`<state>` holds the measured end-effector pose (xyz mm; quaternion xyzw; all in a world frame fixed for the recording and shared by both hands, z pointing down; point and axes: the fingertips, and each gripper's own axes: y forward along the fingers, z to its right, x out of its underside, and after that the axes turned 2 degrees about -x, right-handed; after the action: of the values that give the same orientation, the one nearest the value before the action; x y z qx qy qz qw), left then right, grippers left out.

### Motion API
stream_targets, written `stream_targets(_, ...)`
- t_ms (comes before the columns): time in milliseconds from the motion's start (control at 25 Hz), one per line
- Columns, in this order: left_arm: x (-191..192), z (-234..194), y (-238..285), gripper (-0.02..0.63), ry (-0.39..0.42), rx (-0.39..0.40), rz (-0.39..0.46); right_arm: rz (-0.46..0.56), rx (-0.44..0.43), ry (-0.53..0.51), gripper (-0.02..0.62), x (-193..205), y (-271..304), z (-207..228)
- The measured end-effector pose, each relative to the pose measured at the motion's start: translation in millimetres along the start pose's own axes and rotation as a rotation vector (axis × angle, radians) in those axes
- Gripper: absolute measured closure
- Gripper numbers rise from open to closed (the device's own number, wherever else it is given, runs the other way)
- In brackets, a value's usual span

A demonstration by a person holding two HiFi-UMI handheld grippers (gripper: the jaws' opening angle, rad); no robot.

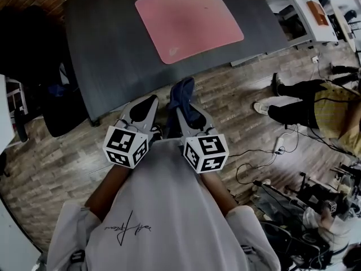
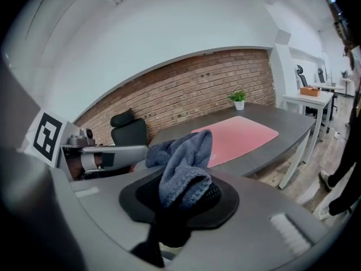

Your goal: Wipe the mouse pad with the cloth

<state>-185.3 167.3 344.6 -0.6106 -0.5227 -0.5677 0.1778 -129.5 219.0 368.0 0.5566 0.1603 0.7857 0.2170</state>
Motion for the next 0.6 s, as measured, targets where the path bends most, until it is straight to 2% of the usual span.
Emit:
stream_targets(360, -26.9, -9.3, 71.1, 0.601, -0.008, -0.042, -0.012, -0.028, -0.047, 0.005, 0.497, -45.8, 34.3, 61.3)
stream_targets(600, -42.8, -18.6, 115.5, 0.601, -0.029, -0.088, -0.013, -0.056, -0.068, -0.029, 0.497, -71.1, 54.5, 99.7)
